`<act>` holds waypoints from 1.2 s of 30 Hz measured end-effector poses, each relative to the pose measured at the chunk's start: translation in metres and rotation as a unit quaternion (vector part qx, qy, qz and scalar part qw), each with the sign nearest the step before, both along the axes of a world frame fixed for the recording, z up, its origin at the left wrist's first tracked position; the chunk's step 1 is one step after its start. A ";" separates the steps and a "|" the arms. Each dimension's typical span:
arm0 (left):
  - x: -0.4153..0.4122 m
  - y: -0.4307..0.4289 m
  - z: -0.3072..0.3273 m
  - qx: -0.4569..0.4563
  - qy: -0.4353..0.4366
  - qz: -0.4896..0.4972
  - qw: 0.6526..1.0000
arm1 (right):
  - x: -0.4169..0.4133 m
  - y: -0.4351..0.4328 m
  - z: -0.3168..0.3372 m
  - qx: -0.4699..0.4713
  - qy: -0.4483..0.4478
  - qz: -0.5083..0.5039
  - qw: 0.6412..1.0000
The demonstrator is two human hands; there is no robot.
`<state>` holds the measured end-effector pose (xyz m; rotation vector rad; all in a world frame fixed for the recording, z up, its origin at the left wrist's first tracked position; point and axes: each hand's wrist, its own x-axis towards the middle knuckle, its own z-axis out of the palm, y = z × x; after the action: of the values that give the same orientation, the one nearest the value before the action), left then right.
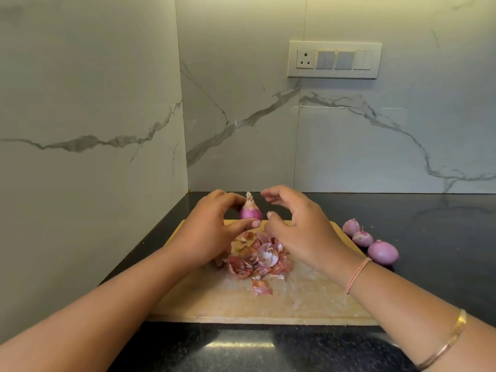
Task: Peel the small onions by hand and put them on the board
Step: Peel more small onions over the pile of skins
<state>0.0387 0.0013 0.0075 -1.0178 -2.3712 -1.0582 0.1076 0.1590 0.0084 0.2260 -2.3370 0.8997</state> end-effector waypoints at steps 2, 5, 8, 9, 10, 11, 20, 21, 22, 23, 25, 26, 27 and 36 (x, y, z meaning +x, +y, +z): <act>0.004 0.001 0.002 0.021 0.014 -0.006 1.000 | 0.001 -0.002 0.002 -0.038 0.017 0.022 0.999; 0.007 0.000 0.004 0.059 0.051 -0.018 0.997 | 0.003 -0.006 0.003 -0.096 0.020 0.056 0.994; 0.010 0.002 0.004 0.099 0.049 -0.038 0.993 | 0.004 -0.011 0.003 -0.162 0.006 0.093 0.982; 0.011 0.003 0.004 0.111 0.045 -0.041 0.992 | 0.003 -0.011 0.004 -0.180 0.003 0.102 0.978; 0.011 0.004 0.004 0.122 0.038 -0.045 0.991 | 0.003 -0.011 0.004 -0.191 0.001 0.107 0.976; 0.011 0.004 0.003 0.132 0.026 -0.051 0.990 | 0.002 -0.010 0.004 -0.198 -0.001 0.111 0.974; 0.023 0.006 0.005 0.232 -0.126 -0.108 0.958 | -0.002 0.000 0.002 -0.221 0.002 0.120 0.968; 0.024 0.006 0.006 0.241 -0.122 -0.091 0.958 | -0.002 -0.002 0.001 -0.208 0.001 0.120 0.971; 0.024 0.007 0.006 0.256 -0.121 -0.077 0.956 | -0.003 -0.003 0.000 -0.195 0.000 0.120 0.973; 0.025 0.008 0.006 0.273 -0.122 -0.068 0.952 | -0.003 -0.005 -0.001 -0.184 0.002 0.120 0.976; 0.026 0.009 0.006 0.298 -0.132 -0.057 0.944 | -0.004 -0.007 -0.003 -0.168 0.008 0.114 0.979; 0.027 0.009 0.007 0.306 -0.139 -0.055 0.940 | -0.003 -0.008 -0.003 -0.162 0.012 0.111 0.980; 0.027 0.009 0.007 0.309 -0.144 -0.055 0.938 | -0.003 -0.008 -0.003 -0.157 0.015 0.108 0.982; 0.032 0.012 0.009 0.321 -0.146 -0.051 0.934 | -0.001 -0.014 -0.006 -0.125 0.047 0.058 0.989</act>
<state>0.0711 0.0137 0.0167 -0.7746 -1.9365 -1.9637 0.1061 0.1452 0.0028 0.2942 -2.1168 1.2022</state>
